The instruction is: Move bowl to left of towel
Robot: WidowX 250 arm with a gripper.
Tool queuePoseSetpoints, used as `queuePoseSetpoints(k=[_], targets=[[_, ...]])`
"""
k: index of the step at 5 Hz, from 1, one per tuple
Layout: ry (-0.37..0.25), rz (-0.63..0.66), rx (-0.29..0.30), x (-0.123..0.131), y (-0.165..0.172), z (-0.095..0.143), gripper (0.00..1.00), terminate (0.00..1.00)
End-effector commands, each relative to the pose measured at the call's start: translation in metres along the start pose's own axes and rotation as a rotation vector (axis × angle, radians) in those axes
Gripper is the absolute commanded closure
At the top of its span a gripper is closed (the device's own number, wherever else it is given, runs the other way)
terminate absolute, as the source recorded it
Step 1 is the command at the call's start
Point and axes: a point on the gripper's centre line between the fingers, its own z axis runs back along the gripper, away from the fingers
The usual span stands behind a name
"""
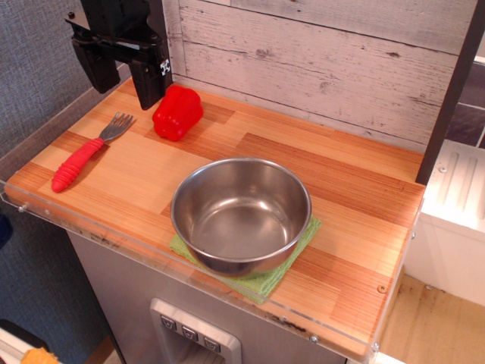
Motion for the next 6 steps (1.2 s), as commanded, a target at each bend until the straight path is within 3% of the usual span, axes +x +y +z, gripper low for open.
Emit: queuePoseSetpoints(k=[1, 3, 4, 6], targets=[[0.000, 0.000, 0.000, 0.000, 0.000, 0.000, 0.00, 0.00], [-0.019, -0.165, 0.019, -0.013, -0.054, 0.004, 0.00, 0.00], [-0.016, -0.235, -0.004, -0.022, -0.078, -0.001, 0.00, 0.00], [0.107, -0.198, 0.002, -0.026, -0.083, -0.045, 0.00, 0.00]])
